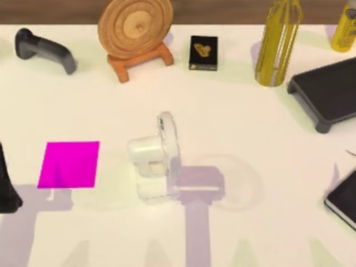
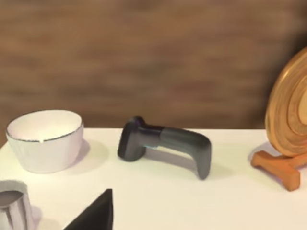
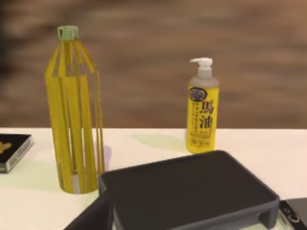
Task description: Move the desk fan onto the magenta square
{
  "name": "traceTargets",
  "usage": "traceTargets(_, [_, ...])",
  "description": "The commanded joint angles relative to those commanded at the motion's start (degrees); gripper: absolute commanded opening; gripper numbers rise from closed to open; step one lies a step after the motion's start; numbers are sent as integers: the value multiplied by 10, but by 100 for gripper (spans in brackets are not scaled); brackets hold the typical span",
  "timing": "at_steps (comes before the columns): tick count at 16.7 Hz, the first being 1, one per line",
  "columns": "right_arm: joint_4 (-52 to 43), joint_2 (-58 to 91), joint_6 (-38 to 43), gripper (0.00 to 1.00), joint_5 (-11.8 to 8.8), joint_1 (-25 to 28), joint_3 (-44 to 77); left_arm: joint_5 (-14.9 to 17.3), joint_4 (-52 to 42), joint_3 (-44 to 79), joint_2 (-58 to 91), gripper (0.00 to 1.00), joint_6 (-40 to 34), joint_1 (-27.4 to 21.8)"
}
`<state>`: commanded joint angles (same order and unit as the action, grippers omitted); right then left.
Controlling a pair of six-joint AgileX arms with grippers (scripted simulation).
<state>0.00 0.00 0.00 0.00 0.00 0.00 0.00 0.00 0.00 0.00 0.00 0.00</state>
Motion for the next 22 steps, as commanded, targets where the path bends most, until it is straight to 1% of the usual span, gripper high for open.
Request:
traceTargets(4, [0, 0, 0, 100, 0, 0, 0, 1, -16, 17, 17, 100, -7, -7])
traceTargets(6, [0, 0, 0, 100, 0, 0, 0, 2, -53, 58, 59, 100, -25, -23])
traceTargets(9, [0, 0, 0, 100, 0, 0, 0, 2, -138, 164, 166, 100, -69, -60])
traceTargets(13, [0, 0, 0, 100, 0, 0, 0, 1, -286, 368, 375, 100, -149, -122])
traceTargets(22, [0, 0, 0, 100, 0, 0, 0, 2, -650, 902, 916, 100, -352, -279])
